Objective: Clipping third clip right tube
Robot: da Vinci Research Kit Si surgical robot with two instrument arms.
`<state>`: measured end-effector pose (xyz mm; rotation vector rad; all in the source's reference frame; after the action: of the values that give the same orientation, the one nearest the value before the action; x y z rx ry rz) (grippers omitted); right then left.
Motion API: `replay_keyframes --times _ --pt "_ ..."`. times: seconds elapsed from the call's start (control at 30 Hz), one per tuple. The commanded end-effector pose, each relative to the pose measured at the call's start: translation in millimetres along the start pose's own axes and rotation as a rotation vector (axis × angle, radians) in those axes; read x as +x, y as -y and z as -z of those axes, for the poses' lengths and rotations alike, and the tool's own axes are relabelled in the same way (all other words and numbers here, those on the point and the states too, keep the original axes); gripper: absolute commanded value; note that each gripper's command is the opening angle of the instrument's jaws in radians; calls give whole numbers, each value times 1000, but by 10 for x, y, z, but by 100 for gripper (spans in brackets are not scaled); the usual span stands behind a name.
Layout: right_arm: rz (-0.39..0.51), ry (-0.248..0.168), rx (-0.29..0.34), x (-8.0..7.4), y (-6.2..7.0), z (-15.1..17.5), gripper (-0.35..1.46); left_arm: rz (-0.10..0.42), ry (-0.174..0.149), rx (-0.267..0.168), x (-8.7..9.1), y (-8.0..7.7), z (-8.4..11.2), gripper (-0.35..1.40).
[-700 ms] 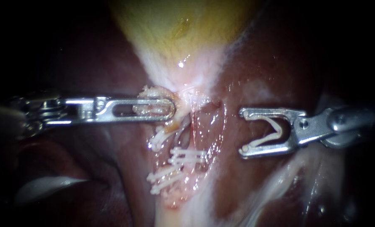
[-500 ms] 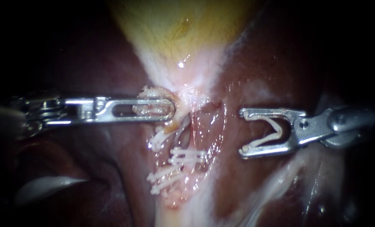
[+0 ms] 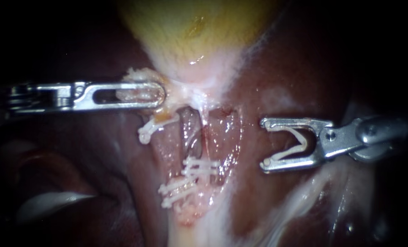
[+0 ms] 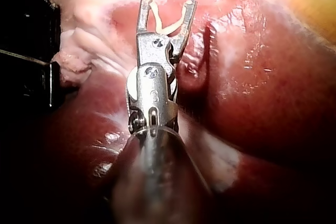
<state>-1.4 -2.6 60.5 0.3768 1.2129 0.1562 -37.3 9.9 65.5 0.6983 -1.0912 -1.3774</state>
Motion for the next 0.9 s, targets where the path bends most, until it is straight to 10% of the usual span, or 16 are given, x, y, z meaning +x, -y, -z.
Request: replay_keyframes --times 0.03,0.47,0.9 --pt "0 0 1 0 0 -1 50 0 -1 1 0 2 1 -35" --pt "-156 -3 -21 -10 -8 -42 50 1 6 -2 4 11 1 -35" --pt "-389 -14 -54 -30 -45 -97 49 2 7 -4 7 17 -1 -35"
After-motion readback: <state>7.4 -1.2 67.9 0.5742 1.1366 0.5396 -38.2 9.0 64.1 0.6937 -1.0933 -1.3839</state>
